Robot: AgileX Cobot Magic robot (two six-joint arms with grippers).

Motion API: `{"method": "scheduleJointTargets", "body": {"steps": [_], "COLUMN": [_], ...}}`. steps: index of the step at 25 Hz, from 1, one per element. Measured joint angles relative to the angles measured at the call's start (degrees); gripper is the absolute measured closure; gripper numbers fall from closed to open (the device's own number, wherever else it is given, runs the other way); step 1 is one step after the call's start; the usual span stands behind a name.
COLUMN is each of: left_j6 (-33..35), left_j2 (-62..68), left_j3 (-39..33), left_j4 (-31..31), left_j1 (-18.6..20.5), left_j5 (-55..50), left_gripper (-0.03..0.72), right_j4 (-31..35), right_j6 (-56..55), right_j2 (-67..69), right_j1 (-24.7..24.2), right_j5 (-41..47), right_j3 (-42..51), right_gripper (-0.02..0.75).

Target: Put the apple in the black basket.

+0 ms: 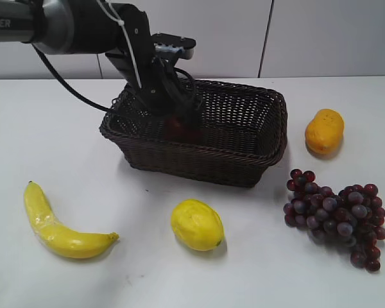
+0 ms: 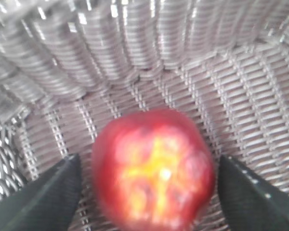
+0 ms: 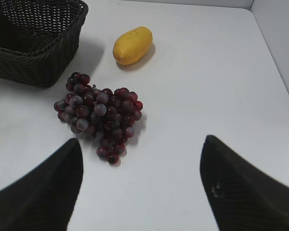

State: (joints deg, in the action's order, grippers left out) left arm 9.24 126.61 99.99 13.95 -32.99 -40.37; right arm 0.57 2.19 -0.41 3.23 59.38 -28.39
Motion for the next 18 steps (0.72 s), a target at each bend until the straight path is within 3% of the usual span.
{"method": "scheduleJointTargets", "body": {"steps": [4,12,18], "left_j6": [0.0,0.0,-0.8], "left_j2": [-1.1,-10.7,-19.0], "left_j3": [4.2,20.0,21.4], "left_j4": [-0.2,-4.7,-10.1], "left_j1": [0.0,0.1,4.0], "left_j5": [-5.8,-25.5,-29.0], "left_gripper": [-0.001,0.028,0.053], "right_j4": [0.0,0.0,0.0], "right_j6": [0.0,0.0,0.0], "right_j2": [0.0,0.0,0.0], "right_j1": [0.0,0.0,0.0], "right_j5": [0.0,0.0,0.0], "right_j3": [0.0,0.0,0.0], "right_gripper": [0.167,0.167,0.167]}}
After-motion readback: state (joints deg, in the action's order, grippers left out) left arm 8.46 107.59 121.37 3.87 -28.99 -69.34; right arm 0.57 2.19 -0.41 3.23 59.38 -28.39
